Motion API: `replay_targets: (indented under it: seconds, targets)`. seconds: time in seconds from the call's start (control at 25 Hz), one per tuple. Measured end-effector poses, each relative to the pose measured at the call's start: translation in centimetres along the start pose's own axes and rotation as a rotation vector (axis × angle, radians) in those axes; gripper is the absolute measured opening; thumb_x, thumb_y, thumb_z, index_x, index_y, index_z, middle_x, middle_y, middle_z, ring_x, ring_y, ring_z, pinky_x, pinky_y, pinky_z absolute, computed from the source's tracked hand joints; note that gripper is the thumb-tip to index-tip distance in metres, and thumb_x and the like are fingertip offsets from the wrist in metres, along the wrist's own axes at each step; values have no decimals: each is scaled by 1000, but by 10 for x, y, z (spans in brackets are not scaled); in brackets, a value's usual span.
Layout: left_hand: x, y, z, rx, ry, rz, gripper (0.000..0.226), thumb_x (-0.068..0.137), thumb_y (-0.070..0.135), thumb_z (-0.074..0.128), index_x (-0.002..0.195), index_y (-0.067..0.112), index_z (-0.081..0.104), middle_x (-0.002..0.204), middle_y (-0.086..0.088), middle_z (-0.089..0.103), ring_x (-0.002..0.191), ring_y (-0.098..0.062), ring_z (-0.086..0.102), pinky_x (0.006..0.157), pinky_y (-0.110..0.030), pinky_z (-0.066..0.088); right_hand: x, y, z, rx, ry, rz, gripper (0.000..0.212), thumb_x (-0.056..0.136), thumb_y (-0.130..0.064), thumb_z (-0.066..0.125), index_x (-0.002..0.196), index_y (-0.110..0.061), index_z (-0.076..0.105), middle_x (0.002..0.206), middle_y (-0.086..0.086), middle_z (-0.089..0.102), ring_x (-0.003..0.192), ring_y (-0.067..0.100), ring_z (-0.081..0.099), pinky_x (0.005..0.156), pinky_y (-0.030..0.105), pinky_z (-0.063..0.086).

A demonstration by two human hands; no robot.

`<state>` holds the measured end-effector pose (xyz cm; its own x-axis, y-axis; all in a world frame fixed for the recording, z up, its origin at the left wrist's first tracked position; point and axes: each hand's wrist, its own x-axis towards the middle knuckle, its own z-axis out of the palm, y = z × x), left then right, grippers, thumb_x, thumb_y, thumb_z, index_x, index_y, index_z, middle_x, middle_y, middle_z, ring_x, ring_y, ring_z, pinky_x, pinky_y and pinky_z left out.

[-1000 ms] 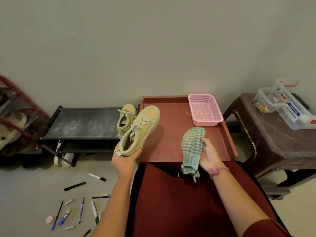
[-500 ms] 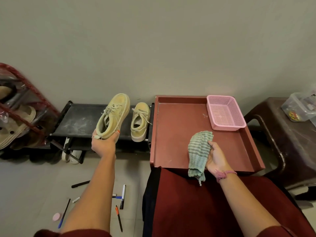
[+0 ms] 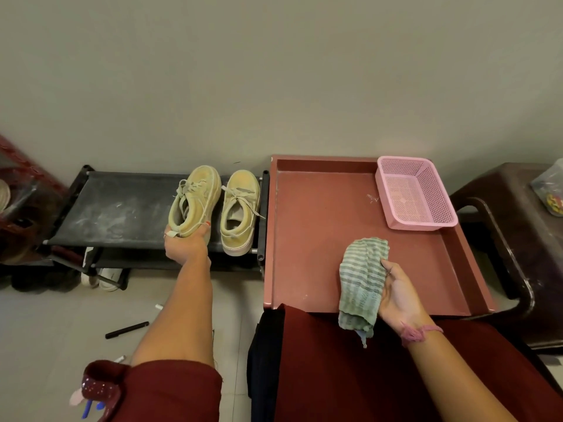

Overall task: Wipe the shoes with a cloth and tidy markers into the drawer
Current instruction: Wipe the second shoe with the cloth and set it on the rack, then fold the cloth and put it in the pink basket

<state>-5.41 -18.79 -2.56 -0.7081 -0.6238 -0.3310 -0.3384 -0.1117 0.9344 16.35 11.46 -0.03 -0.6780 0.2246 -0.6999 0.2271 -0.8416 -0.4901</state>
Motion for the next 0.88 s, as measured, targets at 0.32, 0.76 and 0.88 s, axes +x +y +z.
replay_targets:
  seconds: [0.32, 0.76, 0.88]
  targets:
    - [6, -34, 20, 45, -20, 10, 70, 62, 14, 89, 123, 21, 57, 114, 3, 64, 100, -12, 63, 92, -36, 55, 13, 3, -1, -22, 30, 47, 42, 98, -34, 39, 121, -5, 60, 109, 13, 71, 90, 23, 72, 79, 37, 57]
    - [-10, -40, -25, 188, -224, -143, 107, 75, 13, 79, 154, 22, 7, 160, -3, 17, 144, -26, 25, 113, -44, 29, -5, -1, 5, -54, -128, -7, 48, 88, -44, 58, 122, -10, 65, 126, 13, 63, 117, 26, 61, 96, 42, 50]
    - [-49, -38, -42, 77, -73, -152, 90, 80, 7, 68, 153, 22, 16, 157, -3, 22, 141, -24, 31, 110, -36, 33, -19, -10, 12, -146, -155, -70, 49, 87, -37, 63, 126, -9, 60, 124, 14, 64, 114, 26, 63, 84, 38, 56]
